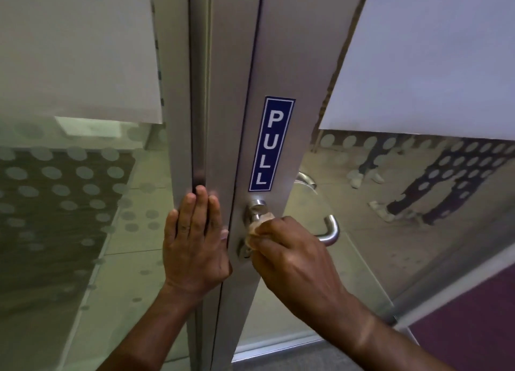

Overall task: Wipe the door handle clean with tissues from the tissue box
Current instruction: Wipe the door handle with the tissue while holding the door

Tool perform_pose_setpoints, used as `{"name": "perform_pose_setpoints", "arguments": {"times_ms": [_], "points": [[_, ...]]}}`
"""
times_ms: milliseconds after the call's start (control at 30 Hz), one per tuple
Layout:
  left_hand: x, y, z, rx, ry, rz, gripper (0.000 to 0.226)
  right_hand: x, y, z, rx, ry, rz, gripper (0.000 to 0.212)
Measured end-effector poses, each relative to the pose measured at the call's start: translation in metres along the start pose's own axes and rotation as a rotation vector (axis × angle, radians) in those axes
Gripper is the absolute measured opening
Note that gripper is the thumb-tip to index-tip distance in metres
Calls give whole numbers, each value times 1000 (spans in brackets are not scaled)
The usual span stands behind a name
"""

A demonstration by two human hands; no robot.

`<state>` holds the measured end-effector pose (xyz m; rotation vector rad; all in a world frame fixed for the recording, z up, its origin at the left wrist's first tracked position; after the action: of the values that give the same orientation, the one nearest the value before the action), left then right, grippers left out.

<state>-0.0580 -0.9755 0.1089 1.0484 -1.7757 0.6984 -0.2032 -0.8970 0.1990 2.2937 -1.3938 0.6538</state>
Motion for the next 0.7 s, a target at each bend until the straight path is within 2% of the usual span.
{"name": "perform_pose_setpoints", "arguments": {"times_ms": [100, 167, 233, 267, 333, 400, 467, 533, 700], "points": [[0, 2, 1, -7, 16, -6, 82, -29, 16, -12, -21, 27, -36, 11], [0, 4, 2, -11, 29, -15, 79, -51, 40, -18, -11, 73, 28, 10], [0, 4, 2, -9, 40, -15, 75, -69, 69, -28, 24, 132, 202, 13], [0, 5, 2, -5, 45, -17, 74, -76, 82, -33, 88, 166, 358, 15], [0, 5, 3, -13, 50, -18, 73, -86, 99, -40, 384, 271, 812, 17], [0, 4, 4, -2, 59, -15, 73, -87, 102, -37, 833, 374, 1165, 10], [0, 4, 5, -7, 56, -14, 74, -80, 92, -30, 1173, 444, 1303, 14], [0, 4, 5, -10, 59, -20, 74, -70, 73, -22, 1400, 510, 1362, 20], [0, 5, 5, 0, 54, -29, 75, -61, 21, 1, 1670, 811, 1530, 20]]}}
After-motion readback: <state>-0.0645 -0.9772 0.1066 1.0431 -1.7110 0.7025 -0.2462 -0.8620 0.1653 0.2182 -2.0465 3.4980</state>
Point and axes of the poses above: each hand's wrist, its own x-axis towards the middle knuckle, its own z-axis out of the palm, y = z × x, the point moved 2 cm from there along x, towards the middle knuckle, and after that the axes turned 6 degrees about -x, right-handed, at the moved point
